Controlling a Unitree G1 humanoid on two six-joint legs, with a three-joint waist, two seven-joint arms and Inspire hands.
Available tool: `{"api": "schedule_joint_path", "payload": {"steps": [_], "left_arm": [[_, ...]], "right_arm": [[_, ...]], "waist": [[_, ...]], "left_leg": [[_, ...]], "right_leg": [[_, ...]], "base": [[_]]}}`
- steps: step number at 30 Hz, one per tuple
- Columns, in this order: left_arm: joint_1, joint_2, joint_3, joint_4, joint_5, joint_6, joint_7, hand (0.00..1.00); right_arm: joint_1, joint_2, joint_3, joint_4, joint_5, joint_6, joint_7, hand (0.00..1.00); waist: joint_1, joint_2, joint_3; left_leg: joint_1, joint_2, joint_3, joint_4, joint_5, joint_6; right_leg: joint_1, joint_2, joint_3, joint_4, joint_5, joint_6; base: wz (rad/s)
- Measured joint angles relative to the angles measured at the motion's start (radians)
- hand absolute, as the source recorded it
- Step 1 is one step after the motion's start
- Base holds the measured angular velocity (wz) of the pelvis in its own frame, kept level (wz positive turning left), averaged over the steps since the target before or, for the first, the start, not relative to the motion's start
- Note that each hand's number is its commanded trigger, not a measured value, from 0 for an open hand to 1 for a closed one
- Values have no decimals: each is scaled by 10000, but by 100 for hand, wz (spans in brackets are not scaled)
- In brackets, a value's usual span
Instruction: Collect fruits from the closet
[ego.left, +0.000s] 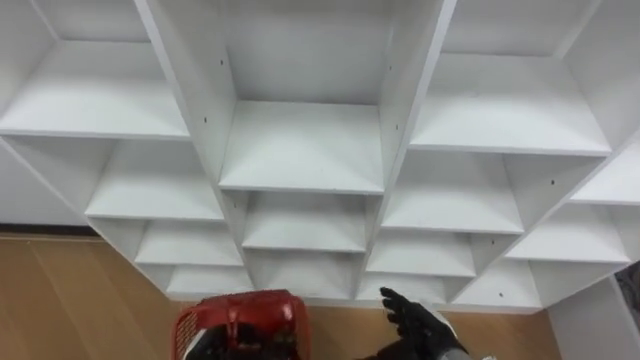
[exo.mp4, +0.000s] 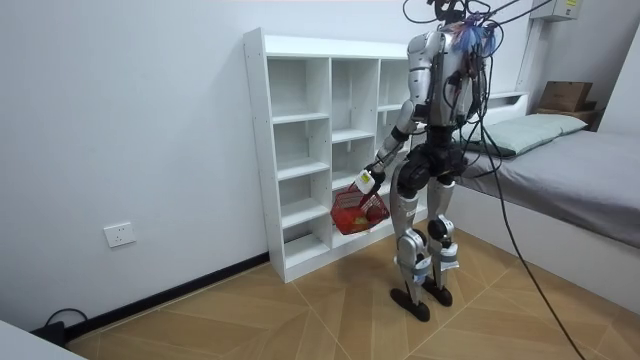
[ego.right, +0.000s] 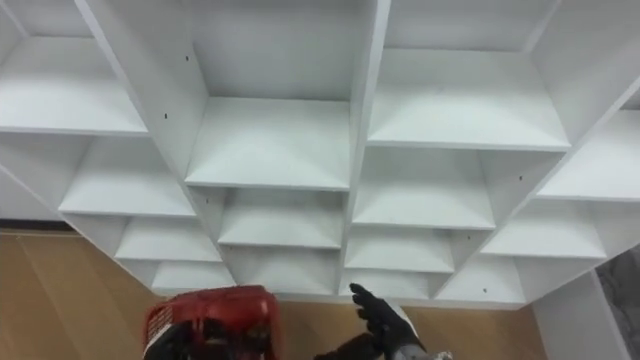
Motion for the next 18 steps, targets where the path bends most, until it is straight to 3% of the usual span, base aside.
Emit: {"api": "schedule_joint_path", "payload": {"steps": [2, 11, 18], "left_arm": [[224, -5, 319, 301, 417, -23, 309, 100], [804, 79, 1527, 1646, 1561, -167, 1234, 100], [956, -85, 2632, 1902, 4528, 59, 1365, 100]], "right_arm": [[307, -1, -390, 294, 2, -235, -96, 0], [1006, -148, -1674, 2302, 839, -382, -866, 0], [992, -5, -2754, 3857, 1341, -332, -638, 0]], "waist": [[-48, 3, -3], [-292, 67, 2], [-336, 77, -20]], "left_leg": [[119, 3, 10, -94, 0, 0], [386, 4, 53, -254, 0, -4], [669, 15, 203, -355, -11, -6]], "right_leg": [[112, 30, 126, -16, 0, 1], [345, 97, 510, -192, 15, 21], [616, 127, 654, -353, 54, 23]], "base": [[-6], [0], [-6]]}}
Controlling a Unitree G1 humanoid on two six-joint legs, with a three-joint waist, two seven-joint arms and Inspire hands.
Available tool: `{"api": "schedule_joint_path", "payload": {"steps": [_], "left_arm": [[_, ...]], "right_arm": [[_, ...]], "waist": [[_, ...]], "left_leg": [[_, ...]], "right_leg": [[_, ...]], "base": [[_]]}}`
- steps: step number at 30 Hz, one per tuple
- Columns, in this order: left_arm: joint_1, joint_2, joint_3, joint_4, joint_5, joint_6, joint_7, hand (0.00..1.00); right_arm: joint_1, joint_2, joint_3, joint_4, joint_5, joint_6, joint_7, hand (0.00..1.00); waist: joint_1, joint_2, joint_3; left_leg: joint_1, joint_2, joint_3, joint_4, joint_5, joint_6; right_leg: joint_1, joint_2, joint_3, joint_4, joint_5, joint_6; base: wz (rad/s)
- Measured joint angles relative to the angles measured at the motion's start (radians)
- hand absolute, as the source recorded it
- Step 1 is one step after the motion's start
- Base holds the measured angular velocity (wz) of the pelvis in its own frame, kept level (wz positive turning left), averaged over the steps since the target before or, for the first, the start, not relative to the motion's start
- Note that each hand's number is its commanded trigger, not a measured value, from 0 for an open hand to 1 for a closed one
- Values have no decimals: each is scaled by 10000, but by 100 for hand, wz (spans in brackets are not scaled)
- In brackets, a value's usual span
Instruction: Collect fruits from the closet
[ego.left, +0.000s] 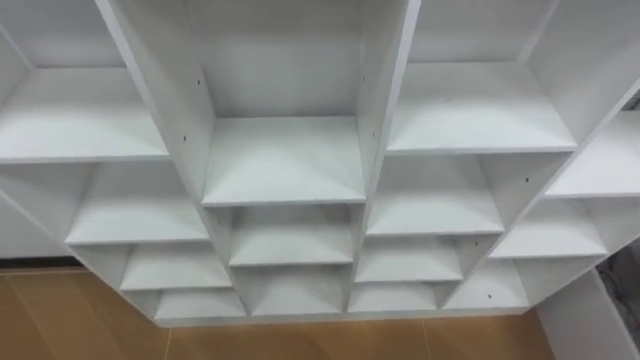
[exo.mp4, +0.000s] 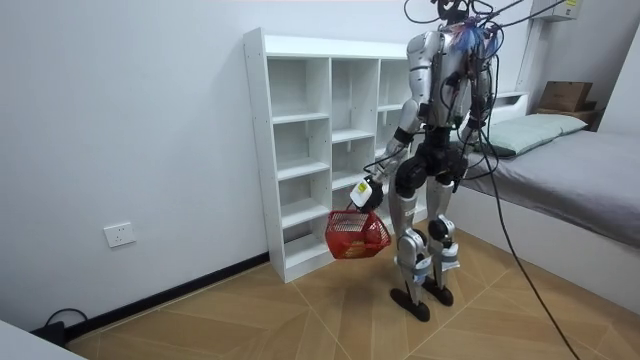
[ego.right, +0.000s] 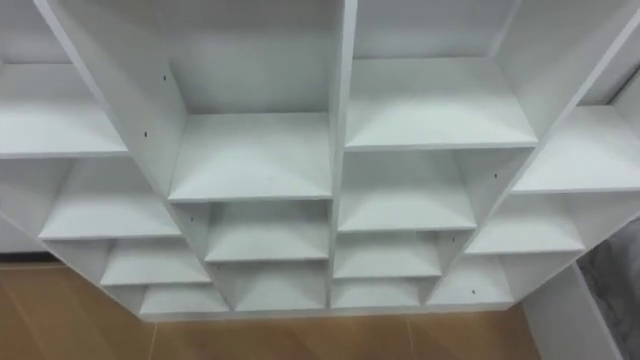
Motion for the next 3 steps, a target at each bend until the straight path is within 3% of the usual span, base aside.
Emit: {"api": "schedule_joint_path", "payload": {"steps": [3], "left_arm": [[-2, -64, 81, 10, 571, 244, -33, 100]], "right_arm": [[-12, -1, 0, 355, 196, 50, 2, 0]], "waist": [[1, -15, -11]], "left_leg": [[108, 5, 22, 4, -30, -1]], "right_leg": [[104, 8, 13, -5, 1, 3]], "base": [[-2]]}}
